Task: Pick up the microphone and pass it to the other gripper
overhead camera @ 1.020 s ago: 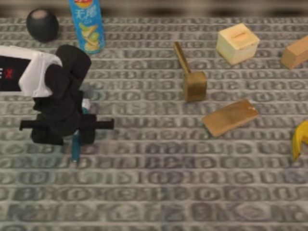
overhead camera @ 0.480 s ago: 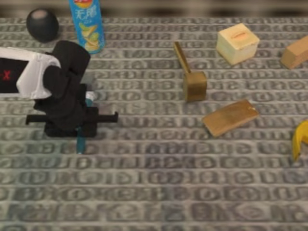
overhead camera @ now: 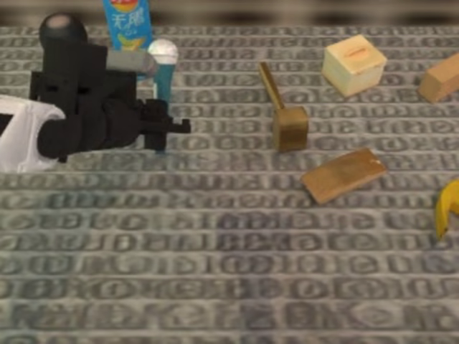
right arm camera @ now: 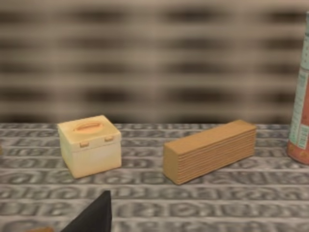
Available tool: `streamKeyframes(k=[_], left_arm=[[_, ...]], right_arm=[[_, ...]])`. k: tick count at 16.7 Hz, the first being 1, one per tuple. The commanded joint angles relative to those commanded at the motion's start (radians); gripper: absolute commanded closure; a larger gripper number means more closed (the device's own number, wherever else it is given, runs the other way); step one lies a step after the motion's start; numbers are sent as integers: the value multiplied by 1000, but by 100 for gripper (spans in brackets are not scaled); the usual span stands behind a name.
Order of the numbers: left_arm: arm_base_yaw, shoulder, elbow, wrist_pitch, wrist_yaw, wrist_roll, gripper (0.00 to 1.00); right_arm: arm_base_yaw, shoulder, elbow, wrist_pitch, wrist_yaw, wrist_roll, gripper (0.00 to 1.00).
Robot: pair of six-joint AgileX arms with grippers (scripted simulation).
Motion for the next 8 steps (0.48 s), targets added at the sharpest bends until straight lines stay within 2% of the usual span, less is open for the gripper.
streamKeyframes(k=[4,8], left_arm=[[15,-101,-100,364,137,73,100],[27,-196,-171,600,240,133,100]], right_arm=[[0,0,0,0,0,0,0],[0,0,0,0,0,0,0]])
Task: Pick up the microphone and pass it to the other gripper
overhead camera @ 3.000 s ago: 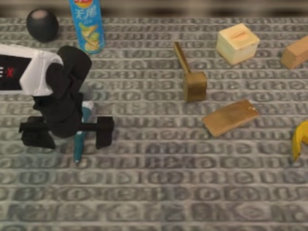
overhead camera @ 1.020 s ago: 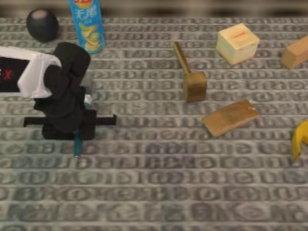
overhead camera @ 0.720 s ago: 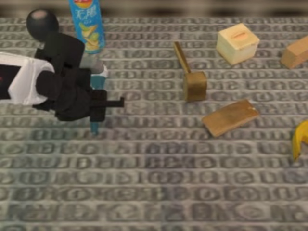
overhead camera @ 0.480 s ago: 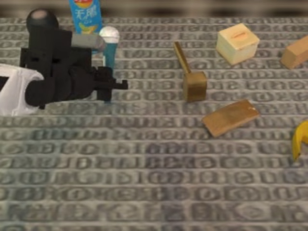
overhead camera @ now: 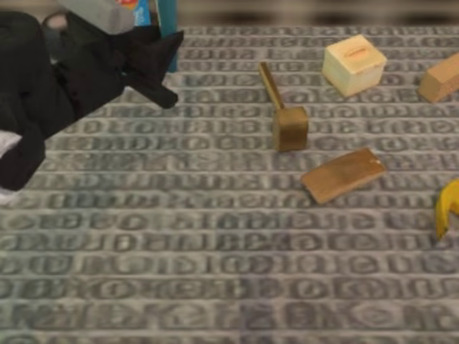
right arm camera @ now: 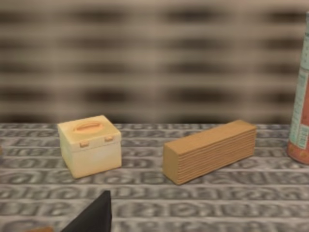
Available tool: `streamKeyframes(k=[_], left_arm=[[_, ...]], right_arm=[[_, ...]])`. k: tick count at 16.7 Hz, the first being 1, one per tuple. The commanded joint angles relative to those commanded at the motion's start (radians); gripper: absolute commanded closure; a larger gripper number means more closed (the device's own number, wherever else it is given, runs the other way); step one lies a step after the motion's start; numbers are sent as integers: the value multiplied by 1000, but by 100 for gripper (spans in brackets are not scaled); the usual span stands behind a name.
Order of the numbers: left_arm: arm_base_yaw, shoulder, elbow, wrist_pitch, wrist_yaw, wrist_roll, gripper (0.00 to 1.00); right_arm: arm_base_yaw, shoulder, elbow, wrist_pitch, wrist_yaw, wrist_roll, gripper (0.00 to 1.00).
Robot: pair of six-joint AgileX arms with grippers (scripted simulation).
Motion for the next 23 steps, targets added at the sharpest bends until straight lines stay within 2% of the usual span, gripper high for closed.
streamKeyframes(k=[3,9,11,16,18,20,23], left_arm=[[5,-39,-23,66,33,21,100],[-16,-33,-20,76,15,21,100],[-68,-25,-25,109,-40,18,100],[-264,-4,-52,227,-250,2,100],[-321,-2,-60,261,-309,-4,100],[-339,-2,-63,272,-326,-5,100],[-335,-5,-59,269,-323,-4,100]], right_arm=[[0,0,0,0,0,0,0],[0,0,0,0,0,0,0],[0,0,0,0,0,0,0],[0,0,0,0,0,0,0],[0,0,0,0,0,0,0],[0,0,0,0,0,0,0],[0,0,0,0,0,0,0]])
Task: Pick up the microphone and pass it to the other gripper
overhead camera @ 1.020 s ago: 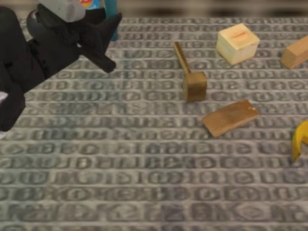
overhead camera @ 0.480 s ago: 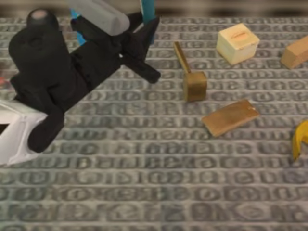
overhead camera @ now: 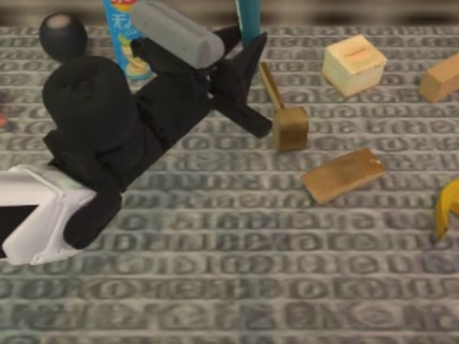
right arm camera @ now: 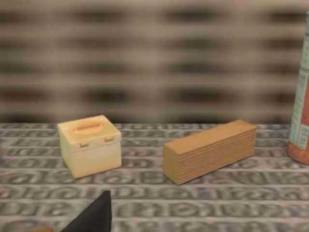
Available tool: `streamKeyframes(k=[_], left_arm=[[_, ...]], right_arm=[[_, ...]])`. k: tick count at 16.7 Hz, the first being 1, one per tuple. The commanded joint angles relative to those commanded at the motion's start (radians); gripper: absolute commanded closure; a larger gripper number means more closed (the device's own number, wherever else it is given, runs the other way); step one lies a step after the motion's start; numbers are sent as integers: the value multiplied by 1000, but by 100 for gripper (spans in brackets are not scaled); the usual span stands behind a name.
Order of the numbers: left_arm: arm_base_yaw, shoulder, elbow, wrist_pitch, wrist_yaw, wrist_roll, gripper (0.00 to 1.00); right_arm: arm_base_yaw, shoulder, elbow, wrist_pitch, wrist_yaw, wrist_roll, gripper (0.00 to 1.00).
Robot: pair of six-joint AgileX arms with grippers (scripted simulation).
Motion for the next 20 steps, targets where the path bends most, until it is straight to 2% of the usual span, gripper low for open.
streamKeyframes(k=[8,10,12,14,20], left_arm=[[-4,3,-4,3,-3,-1,100],[-4,3,-4,3,-3,-1,100],[-4,3,-4,3,-3,-1,100],[-4,3,-4,3,-3,-1,100],[-4,3,-4,3,-3,-1,100]], right_arm=[[1,1,1,1,-1,0,0],[15,34,30,18,-22,-3,0],[45,109,89,52,-66,-8,0],[84,227,170,99,-125,-15,0],[232,751,455,257,-345,-40,0]])
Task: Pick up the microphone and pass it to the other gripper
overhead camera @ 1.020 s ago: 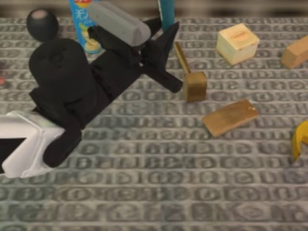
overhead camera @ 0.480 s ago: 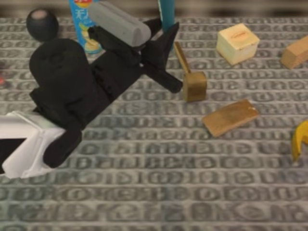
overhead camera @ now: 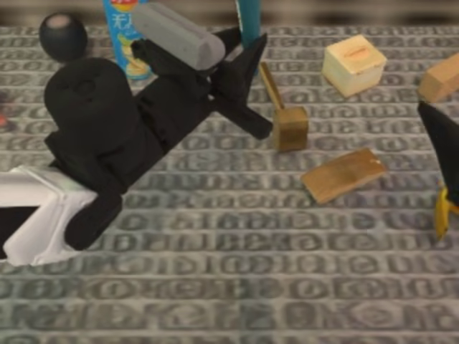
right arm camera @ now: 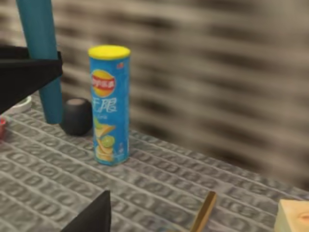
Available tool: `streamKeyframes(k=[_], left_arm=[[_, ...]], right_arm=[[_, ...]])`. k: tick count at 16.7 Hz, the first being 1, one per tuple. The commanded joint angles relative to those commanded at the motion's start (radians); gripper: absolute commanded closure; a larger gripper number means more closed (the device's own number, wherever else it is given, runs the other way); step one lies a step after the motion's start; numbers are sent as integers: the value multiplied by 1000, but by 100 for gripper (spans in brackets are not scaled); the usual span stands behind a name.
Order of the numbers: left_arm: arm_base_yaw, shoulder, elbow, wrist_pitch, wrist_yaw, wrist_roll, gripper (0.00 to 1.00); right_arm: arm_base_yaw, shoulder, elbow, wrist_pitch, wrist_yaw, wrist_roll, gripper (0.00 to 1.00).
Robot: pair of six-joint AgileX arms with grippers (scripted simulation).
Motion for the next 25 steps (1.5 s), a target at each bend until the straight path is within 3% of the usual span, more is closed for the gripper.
streamKeyframes(k=[6,10,17,25], left_arm=[[0,0,0,0,0,0,100],[0,0,0,0,0,0,100],[0,0,0,0,0,0,100],[0,0,0,0,0,0,100]], right_arm=[[129,409,251,143,-190,-21,0],[171,531,341,198,-251,-32,0],[178,549,357,203,-245,-32,0],[319,862,617,252,-102,-27,0]])
